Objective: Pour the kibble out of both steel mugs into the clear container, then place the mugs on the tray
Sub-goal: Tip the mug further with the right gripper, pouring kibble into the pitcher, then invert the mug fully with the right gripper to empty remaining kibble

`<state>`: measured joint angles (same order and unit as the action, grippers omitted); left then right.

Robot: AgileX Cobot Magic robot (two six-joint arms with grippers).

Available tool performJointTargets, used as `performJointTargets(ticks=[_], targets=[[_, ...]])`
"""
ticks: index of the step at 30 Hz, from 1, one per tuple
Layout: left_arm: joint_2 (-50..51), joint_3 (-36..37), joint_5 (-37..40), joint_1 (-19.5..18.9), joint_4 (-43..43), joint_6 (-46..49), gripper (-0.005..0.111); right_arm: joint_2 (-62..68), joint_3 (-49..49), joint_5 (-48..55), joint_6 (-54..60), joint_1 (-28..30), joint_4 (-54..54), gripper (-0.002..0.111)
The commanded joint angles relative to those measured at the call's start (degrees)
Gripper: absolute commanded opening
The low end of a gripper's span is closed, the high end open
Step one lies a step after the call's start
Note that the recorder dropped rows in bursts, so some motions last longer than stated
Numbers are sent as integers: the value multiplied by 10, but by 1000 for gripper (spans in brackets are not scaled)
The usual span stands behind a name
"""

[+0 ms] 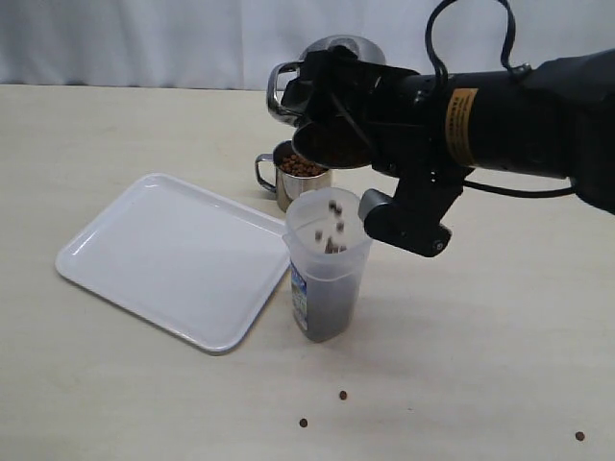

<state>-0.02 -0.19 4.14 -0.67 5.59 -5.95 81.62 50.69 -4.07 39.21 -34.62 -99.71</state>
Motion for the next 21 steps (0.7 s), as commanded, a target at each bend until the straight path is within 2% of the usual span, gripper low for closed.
performJointTargets(ticks=[1, 21], targets=[[0, 2, -6, 0, -2, 1, 0, -5, 4, -32, 11, -2, -2, 5], [0, 2, -6, 0, -2, 1, 0, -5, 4, -18, 26, -2, -2, 5]])
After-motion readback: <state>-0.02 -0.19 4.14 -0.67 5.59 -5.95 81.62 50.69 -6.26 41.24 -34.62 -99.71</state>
